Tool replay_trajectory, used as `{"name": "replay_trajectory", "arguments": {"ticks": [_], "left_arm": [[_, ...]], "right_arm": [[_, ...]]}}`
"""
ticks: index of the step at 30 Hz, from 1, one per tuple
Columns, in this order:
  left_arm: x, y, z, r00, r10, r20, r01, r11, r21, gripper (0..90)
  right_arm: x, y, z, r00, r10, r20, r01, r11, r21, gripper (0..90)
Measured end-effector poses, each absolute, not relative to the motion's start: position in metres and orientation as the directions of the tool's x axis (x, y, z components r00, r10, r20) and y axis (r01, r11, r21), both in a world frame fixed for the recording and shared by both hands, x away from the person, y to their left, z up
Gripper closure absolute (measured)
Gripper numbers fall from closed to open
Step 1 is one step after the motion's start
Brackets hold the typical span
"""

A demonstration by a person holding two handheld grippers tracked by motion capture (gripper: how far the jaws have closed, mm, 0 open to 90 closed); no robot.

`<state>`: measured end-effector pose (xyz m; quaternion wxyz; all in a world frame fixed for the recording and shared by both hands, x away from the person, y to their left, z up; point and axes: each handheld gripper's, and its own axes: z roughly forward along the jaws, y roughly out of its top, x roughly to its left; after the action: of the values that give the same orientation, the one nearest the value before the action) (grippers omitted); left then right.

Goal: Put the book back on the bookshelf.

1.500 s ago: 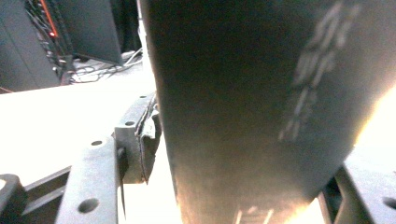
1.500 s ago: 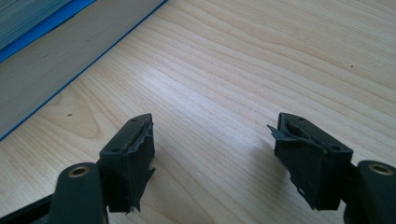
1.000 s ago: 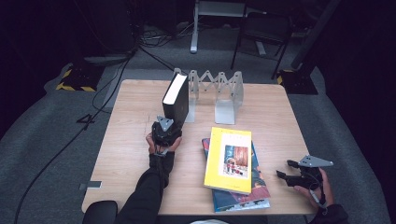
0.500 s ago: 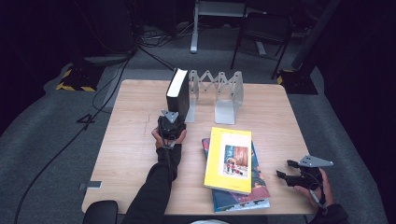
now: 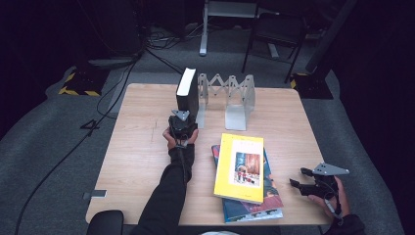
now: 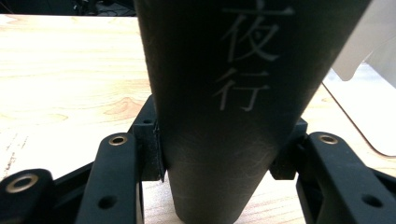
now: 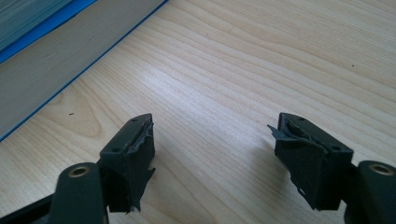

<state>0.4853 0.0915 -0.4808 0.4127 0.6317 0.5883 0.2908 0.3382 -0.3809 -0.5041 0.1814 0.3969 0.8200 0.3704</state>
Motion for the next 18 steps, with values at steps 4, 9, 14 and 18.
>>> {"name": "replay_trajectory", "arguments": {"ticks": [4, 9, 14, 18], "left_arm": [[0.476, 0.096, -0.478, 0.183, 0.975, -0.129, 0.497, 0.022, 0.867, 45.6], [0.459, 0.105, -0.480, 0.238, 0.965, -0.112, 0.488, -0.019, 0.873, 44.2], [0.439, 0.113, -0.485, 0.233, 0.959, -0.164, 0.510, 0.024, 0.860, 50.2], [0.441, 0.114, -0.490, 0.215, 0.964, -0.157, 0.511, 0.026, 0.859, 57.1]], "right_arm": [[0.338, -0.381, -0.504, -0.621, 0.784, -0.003, 0.516, 0.411, 0.751, 28.3], [0.338, -0.381, -0.504, -0.620, 0.784, -0.002, 0.517, 0.411, 0.751, 28.3], [0.338, -0.381, -0.504, -0.619, 0.785, -0.005, 0.515, 0.412, 0.752, 28.2], [0.338, -0.381, -0.504, -0.618, 0.786, -0.007, 0.515, 0.412, 0.751, 28.0]]}}
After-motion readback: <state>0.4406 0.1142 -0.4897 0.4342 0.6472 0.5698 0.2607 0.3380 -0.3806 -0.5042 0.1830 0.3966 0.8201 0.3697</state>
